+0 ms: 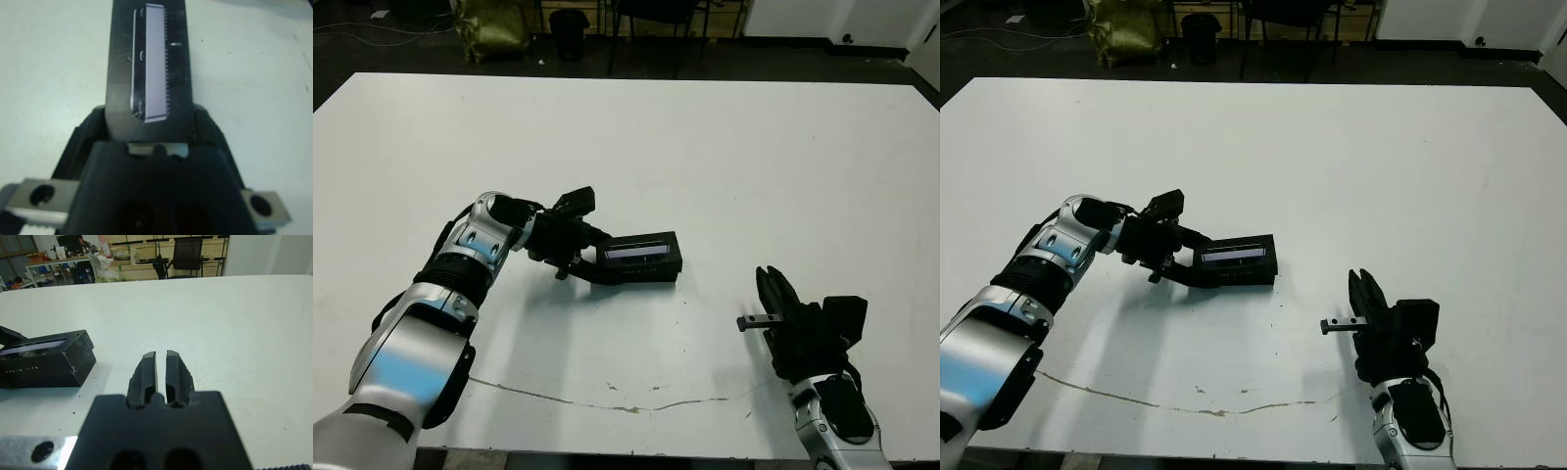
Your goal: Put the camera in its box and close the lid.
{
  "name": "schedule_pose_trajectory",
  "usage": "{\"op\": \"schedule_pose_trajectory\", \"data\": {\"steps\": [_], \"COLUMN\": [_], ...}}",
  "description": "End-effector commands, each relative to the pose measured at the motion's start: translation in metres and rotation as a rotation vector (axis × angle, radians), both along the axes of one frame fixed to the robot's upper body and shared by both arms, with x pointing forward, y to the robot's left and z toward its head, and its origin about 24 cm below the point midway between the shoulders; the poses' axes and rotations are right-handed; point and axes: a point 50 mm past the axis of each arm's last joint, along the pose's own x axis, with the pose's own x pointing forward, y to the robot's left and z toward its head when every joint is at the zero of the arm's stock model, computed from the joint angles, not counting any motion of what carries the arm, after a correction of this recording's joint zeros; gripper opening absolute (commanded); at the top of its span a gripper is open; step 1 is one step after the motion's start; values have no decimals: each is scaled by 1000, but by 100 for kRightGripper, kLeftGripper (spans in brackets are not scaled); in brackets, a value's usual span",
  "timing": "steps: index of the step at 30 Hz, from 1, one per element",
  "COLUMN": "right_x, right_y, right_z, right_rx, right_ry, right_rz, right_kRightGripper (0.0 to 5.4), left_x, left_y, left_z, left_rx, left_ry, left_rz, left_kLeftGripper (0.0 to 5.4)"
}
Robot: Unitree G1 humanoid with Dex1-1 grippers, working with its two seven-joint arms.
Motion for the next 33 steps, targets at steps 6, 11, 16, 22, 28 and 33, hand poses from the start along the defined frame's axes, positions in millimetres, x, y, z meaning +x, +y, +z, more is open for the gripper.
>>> {"op": "schedule_pose_trajectory", "data": {"steps": [6, 11, 16, 22, 28, 33], "right_x": [-2, -1, -2, -3, -2, -2], "right_y": [-2, -2, -2, -2, -2, -2], "right_z": [-5, -7, -6, -6, -7, -8], "right_rx": [-1, -17, -12, -17, -22, 7], "right_ry": [28, 33, 34, 35, 34, 29], "right_rz": [-9, -10, -12, -11, -18, -7], "right_kRightGripper": [0, 0, 0, 0, 0, 0], "left_x": [-2, -1, -1, 0, 2, -1], "left_y": [-6, -9, -16, -17, -16, -16], "left_z": [-6, -5, -5, -6, -6, -6], "left_rx": [54, 71, 89, 118, 174, 195], "left_ry": [11, 20, 10, -26, -32, -42], "left_rz": [-29, -30, -42, -39, -41, -127], "left_kLeftGripper": [252, 252, 252, 252, 297, 413]}}
